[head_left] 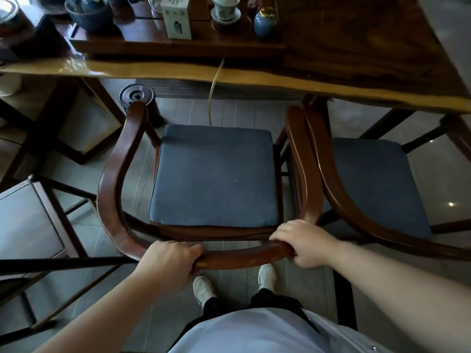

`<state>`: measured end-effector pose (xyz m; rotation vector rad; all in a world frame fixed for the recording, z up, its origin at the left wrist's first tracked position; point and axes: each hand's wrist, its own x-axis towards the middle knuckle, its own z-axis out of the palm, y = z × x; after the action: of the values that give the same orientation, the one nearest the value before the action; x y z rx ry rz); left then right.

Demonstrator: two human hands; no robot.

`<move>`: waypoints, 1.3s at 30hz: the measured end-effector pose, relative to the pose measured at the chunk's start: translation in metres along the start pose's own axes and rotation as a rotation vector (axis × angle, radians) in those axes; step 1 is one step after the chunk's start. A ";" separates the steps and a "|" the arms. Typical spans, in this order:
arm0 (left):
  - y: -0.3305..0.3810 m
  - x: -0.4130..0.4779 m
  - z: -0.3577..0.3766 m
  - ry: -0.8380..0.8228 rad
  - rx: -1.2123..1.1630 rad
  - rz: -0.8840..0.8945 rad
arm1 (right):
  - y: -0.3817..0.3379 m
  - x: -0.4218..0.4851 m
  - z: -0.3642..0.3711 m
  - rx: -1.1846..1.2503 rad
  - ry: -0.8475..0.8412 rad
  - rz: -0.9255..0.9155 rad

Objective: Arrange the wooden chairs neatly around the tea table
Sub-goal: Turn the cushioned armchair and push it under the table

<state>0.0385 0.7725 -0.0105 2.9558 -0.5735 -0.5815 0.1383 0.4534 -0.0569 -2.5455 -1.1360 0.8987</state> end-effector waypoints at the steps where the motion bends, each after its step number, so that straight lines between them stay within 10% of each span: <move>1: -0.002 0.000 0.001 -0.043 0.013 -0.013 | -0.008 -0.003 0.010 0.086 0.092 0.010; 5: -0.010 0.000 0.002 -0.104 0.054 0.032 | -0.024 -0.003 0.026 0.225 0.287 0.041; 19: -0.010 -0.018 0.010 -0.108 0.078 -0.039 | -0.034 0.001 0.021 0.137 0.104 -0.058; 39: -0.027 -0.018 -0.001 -0.097 0.098 0.020 | -0.049 0.004 0.025 0.182 0.305 0.001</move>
<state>0.0327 0.8041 -0.0070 3.0225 -0.6578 -0.7181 0.0955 0.4885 -0.0582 -2.4274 -0.9169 0.5580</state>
